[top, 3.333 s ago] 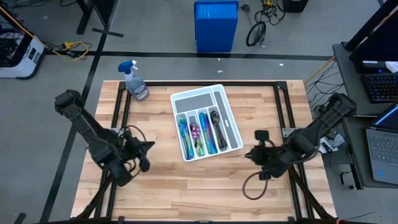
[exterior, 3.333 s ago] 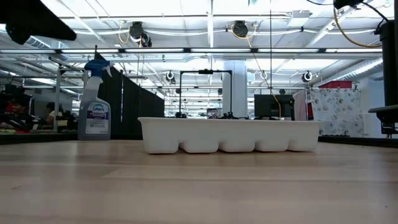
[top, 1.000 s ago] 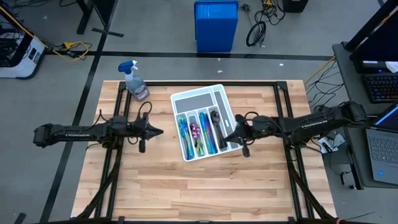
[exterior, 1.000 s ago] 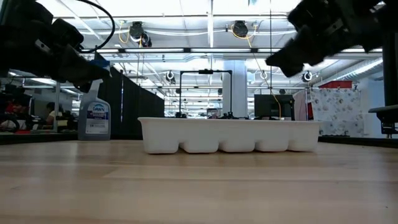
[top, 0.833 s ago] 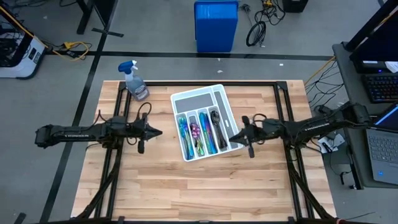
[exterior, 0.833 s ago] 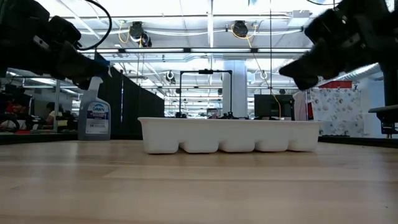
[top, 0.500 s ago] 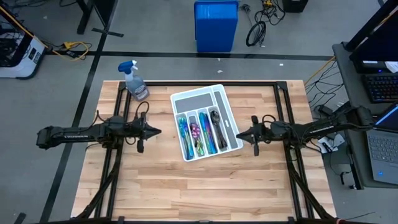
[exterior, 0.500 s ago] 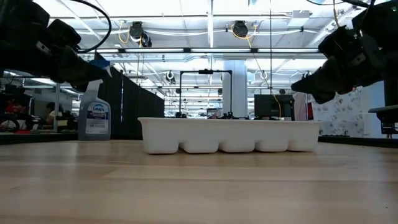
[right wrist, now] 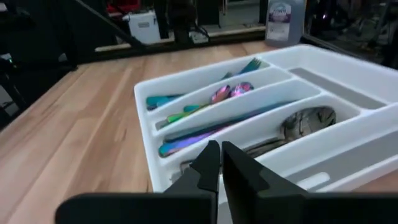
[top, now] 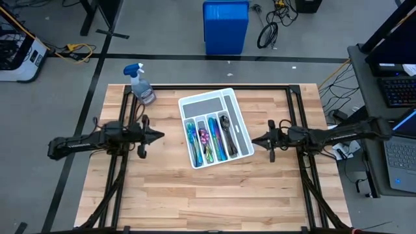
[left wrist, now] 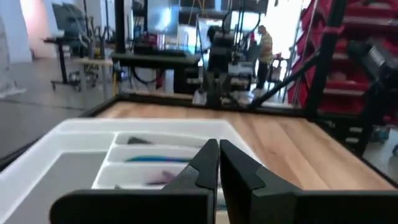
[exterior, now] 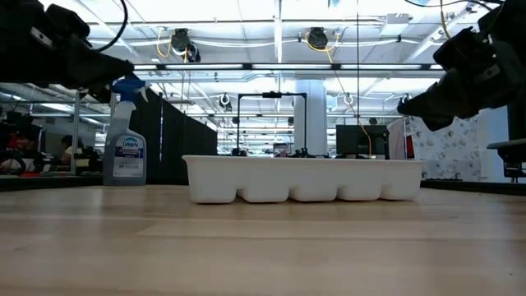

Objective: Sort silverware

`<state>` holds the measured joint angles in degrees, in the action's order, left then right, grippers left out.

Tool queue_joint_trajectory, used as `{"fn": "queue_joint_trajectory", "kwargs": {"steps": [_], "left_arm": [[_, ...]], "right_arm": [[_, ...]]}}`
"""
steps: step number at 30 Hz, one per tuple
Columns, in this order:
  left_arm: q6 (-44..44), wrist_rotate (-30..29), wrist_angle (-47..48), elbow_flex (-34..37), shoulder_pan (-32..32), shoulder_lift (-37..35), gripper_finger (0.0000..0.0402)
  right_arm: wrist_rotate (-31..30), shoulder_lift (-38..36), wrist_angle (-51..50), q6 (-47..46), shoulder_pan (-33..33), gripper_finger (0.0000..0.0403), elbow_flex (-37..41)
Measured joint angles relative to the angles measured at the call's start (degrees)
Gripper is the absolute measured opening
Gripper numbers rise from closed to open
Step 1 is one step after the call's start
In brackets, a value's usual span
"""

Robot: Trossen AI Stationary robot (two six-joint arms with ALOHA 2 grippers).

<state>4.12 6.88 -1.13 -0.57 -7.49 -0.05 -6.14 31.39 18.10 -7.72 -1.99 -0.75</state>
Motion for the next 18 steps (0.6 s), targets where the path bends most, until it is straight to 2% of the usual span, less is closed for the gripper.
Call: {"fn": "queue_joint_trajectory", "kwargs": {"steps": [3,9,18], "left_arm": [[0.0,0.3,4.8,-1.5,0.0,0.2,0.0000],[0.0,0.9,5.1,-1.7,0.0,0.0,0.0000],[0.0,1.1,5.1,-1.7,0.0,0.0,0.0000]], "right_arm": [[-0.4,-5.7,-3.6,0.7,-0.1,0.0000,0.0],[-2.7,-13.9,-8.1,2.3,-1.5,0.0000,0.0],[-14.1,-18.9,-14.4,1.1,-10.3,0.0000,0.0]]}}
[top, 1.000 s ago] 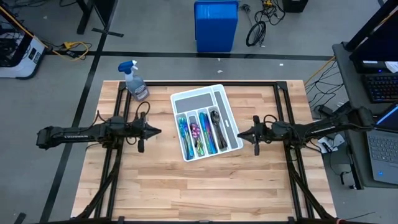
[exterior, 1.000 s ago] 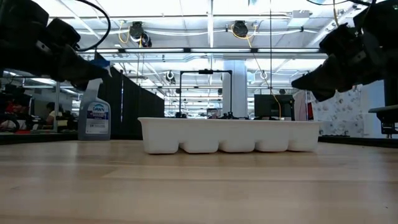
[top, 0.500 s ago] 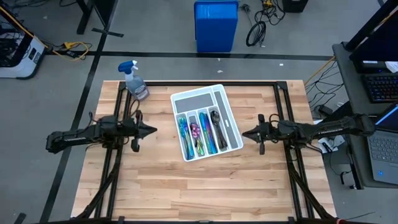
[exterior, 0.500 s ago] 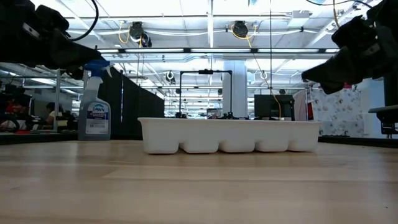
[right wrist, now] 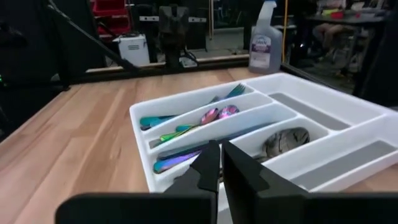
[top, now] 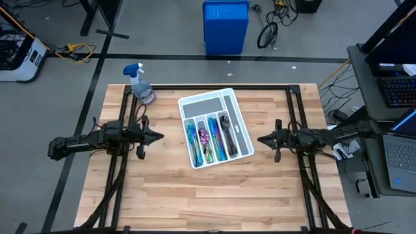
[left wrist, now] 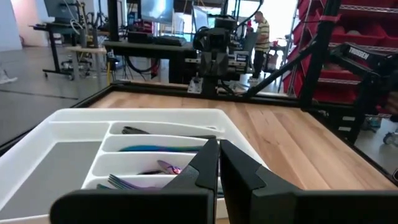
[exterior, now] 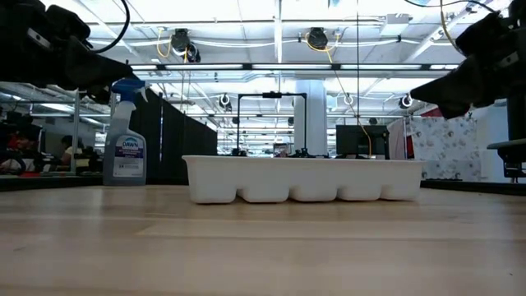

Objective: Sort silverware

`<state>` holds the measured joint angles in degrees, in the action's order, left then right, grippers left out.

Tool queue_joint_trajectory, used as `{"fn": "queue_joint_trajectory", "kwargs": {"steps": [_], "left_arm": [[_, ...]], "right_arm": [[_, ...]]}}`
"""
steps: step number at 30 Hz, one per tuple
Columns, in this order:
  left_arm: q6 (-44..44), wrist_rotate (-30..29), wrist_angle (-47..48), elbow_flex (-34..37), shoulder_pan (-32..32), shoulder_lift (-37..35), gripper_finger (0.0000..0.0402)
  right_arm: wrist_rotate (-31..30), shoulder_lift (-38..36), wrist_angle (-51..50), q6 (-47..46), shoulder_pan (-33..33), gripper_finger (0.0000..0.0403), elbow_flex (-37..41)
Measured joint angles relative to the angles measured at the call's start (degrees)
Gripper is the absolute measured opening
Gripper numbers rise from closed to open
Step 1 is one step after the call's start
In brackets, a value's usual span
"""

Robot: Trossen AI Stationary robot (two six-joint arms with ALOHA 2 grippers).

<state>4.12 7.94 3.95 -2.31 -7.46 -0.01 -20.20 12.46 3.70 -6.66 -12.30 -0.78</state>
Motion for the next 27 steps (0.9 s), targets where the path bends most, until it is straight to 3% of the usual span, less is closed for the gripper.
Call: {"fn": "queue_joint_trajectory", "kwargs": {"steps": [9,15,21,27], "left_arm": [[0.0,0.0,0.0,0.0,0.0,0.0,0.0000],[0.1,0.3,0.0,-0.1,0.0,0.0,0.0000],[0.1,1.4,0.1,-0.3,0.0,0.0,0.0000],[0.0,1.7,0.1,-0.3,0.0,0.0,0.0000]], "right_arm": [[-5.5,-1.8,0.2,3.3,-4.7,0.0000,0.0],[-5.4,-4.7,0.3,6.5,-4.3,0.0000,0.0],[-5.2,-12.4,-12.5,3.4,-5.7,0.0000,-3.9],[-5.7,-11.9,-10.8,3.1,-6.6,0.0000,-3.4]]}}
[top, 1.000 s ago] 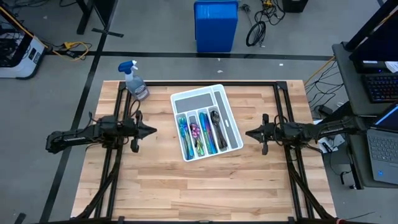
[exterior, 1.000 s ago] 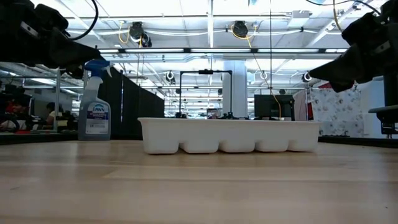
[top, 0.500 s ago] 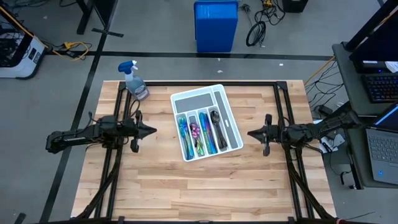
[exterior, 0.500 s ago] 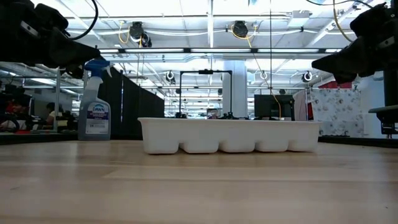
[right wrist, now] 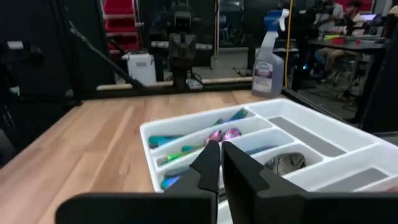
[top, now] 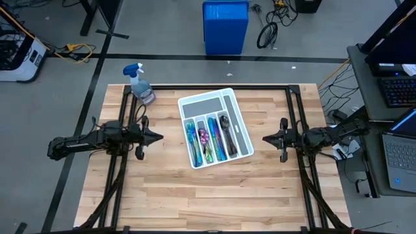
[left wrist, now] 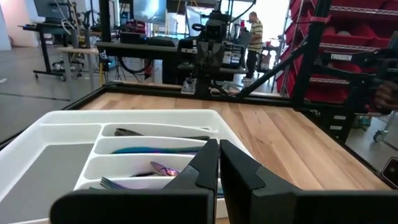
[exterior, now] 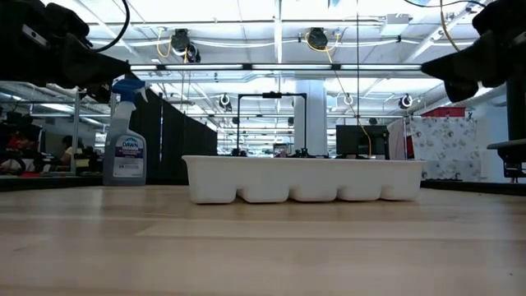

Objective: Sort silverware

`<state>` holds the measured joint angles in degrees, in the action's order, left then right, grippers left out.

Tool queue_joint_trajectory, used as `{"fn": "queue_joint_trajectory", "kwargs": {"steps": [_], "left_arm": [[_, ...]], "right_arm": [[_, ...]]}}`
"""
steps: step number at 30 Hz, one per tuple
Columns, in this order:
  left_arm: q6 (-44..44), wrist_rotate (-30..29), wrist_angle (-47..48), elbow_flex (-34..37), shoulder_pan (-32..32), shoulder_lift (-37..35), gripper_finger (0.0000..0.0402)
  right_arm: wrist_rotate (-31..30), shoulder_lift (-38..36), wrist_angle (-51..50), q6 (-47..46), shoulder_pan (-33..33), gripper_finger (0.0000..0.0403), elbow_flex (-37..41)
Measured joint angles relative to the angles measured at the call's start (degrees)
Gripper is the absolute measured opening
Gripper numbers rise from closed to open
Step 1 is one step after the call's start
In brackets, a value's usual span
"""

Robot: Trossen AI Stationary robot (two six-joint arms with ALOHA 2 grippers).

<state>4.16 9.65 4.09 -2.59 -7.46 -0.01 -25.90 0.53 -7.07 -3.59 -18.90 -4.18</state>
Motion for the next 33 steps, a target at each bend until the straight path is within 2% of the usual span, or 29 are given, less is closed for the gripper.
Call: {"fn": "queue_joint_trajectory", "kwargs": {"steps": [6,24,33], "left_arm": [[0.9,0.0,0.0,0.0,0.0,0.0,0.0000],[-0.5,0.0,-0.1,0.0,0.0,0.0,0.0000],[-0.5,0.1,-0.1,0.0,0.0,0.0,0.0000]], "right_arm": [[1.4,0.1,11.0,2.8,0.0,0.0000,3.5],[2.2,0.8,11.0,3.9,0.0,0.0000,3.4],[2.3,0.8,11.0,8.0,0.2,0.0000,3.4]]}}
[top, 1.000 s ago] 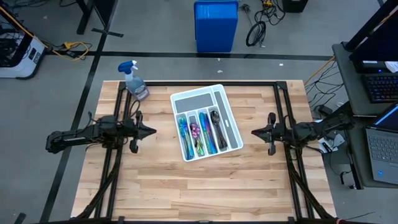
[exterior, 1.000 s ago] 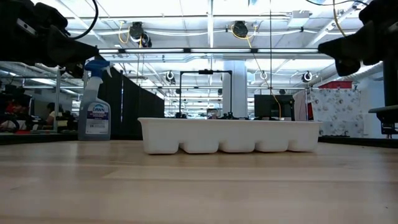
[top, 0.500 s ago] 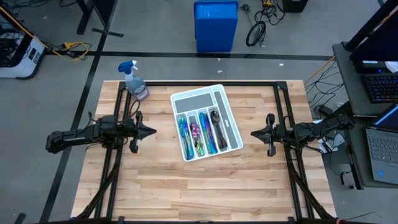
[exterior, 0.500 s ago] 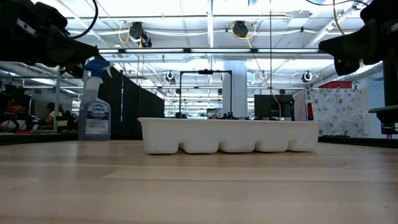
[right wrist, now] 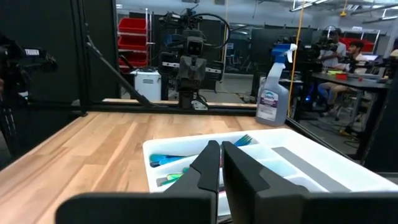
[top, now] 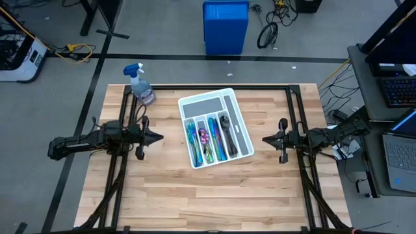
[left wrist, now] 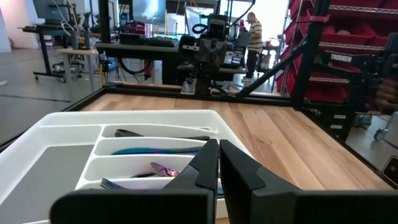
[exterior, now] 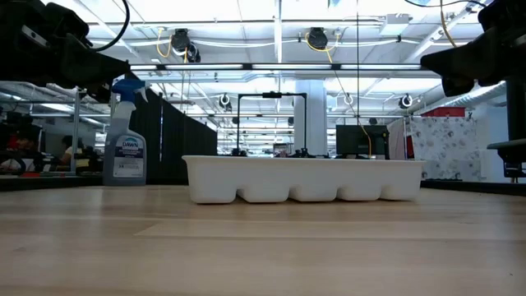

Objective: Sort silverware

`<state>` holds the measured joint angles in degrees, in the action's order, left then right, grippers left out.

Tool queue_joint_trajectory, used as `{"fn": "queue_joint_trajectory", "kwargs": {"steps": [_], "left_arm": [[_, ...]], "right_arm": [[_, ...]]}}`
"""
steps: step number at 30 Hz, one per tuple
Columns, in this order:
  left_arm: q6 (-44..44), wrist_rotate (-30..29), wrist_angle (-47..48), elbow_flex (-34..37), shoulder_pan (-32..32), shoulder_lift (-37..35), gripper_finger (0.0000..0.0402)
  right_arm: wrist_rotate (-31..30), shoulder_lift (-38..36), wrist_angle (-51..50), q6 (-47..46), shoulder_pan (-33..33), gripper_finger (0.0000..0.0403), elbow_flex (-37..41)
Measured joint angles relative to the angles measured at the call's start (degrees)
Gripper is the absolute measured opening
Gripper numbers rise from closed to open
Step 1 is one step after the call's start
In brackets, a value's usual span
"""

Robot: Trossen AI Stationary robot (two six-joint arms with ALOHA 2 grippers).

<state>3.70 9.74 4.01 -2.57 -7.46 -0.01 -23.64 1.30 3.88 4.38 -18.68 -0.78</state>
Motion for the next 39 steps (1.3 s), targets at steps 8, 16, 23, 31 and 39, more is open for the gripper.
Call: {"fn": "queue_joint_trajectory", "kwargs": {"steps": [8,16,23,31,39], "left_arm": [[0.0,0.2,-0.6,0.0,0.0,0.0,0.0000],[0.3,0.5,-0.6,0.0,0.0,0.0,0.0000],[0.3,1.8,-0.2,0.0,0.0,0.0,0.0000],[0.2,2.1,-0.3,0.0,0.0,0.0,0.0000],[1.8,4.2,-0.5,0.0,0.1,0.0,0.0000]], "right_arm": [[0.0,0.0,0.0,1.0,4.1,0.0000,0.0],[7.2,0.0,-0.6,0.3,10.7,0.0000,0.0],[14.0,0.0,-1.6,-1.1,16.6,0.0000,0.0],[19.6,0.0,-2.4,-2.2,20.9,0.0000,0.0],[23.7,0.0,-2.7,-3.2,21.4,0.0000,0.0]]}}
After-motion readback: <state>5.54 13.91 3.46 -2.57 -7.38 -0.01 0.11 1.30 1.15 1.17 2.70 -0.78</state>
